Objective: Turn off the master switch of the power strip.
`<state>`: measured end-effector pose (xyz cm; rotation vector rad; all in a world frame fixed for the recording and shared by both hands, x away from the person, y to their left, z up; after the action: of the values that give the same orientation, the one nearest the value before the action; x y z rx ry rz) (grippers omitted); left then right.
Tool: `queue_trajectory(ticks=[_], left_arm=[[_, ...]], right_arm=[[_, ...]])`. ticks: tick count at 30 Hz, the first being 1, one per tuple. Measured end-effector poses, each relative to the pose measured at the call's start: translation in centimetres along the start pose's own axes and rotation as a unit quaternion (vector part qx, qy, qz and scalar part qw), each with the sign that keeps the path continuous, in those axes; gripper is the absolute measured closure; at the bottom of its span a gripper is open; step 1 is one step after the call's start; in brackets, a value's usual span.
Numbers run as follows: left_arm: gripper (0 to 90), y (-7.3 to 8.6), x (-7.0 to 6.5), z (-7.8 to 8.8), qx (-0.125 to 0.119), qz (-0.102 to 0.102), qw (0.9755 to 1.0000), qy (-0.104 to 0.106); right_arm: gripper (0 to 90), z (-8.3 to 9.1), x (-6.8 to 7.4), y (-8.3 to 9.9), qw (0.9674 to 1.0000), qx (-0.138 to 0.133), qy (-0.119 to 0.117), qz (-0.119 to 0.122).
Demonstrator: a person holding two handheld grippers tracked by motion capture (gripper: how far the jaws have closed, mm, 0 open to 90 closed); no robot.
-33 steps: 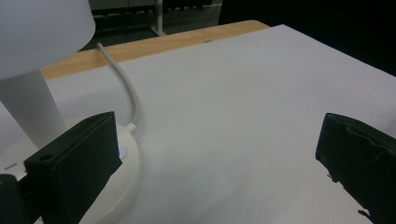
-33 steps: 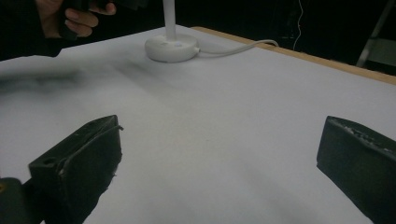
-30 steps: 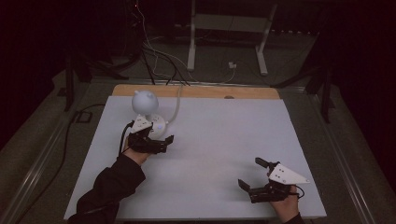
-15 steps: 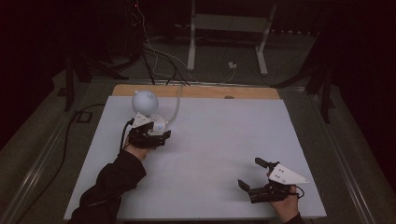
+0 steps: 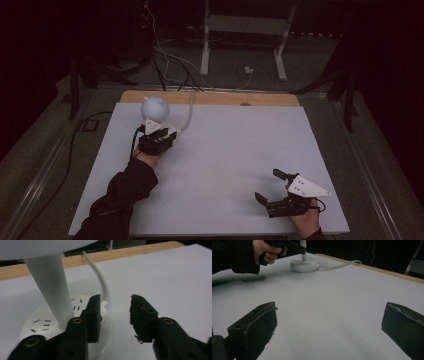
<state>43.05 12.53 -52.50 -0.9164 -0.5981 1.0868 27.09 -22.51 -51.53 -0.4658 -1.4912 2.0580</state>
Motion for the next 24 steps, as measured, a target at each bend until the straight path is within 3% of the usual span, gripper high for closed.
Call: queue_trajectory(ticks=[7,14,17,20,24], left_arm=[[72.9,0.3,0.2,-0.8,0.009,-0.010,0.9997,-0.019],[84.9,0.6,0.6,-1.4,0.011,-0.027,0.9994,-0.020],[90.0,0.7,0.6,-1.6,0.011,-0.045,0.9986,-0.026],[90.0,0.8,0.4,-1.8,0.013,-0.055,0.9981,-0.023],[90.0,1.0,0.1,-2.2,0.015,-0.084,0.9957,-0.036]], right_arm=[[0.0,0.0,0.0,-0.1,1.0000,-0.003,-0.002,-0.002],[0.0,0.0,0.0,-0.1,1.0000,-0.003,-0.003,-0.005],[0.0,0.0,0.1,-0.1,1.0000,-0.003,-0.003,-0.004],[0.0,0.1,0.0,-0.1,1.0000,-0.002,-0.003,-0.003],[0.0,0.0,0.0,0.0,1.0000,-0.002,-0.003,-0.003]])
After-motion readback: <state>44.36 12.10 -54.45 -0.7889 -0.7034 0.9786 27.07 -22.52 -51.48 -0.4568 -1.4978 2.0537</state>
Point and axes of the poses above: each handheld gripper's, and its own axes: z roughly backward along the jaws, y roughly out of its underside, x roughly to its left, the point moved 7 cm from there along -z, roughly forward along the jaws, and after that the axes turned 5 degrees about -y, right-handed, at the moved point
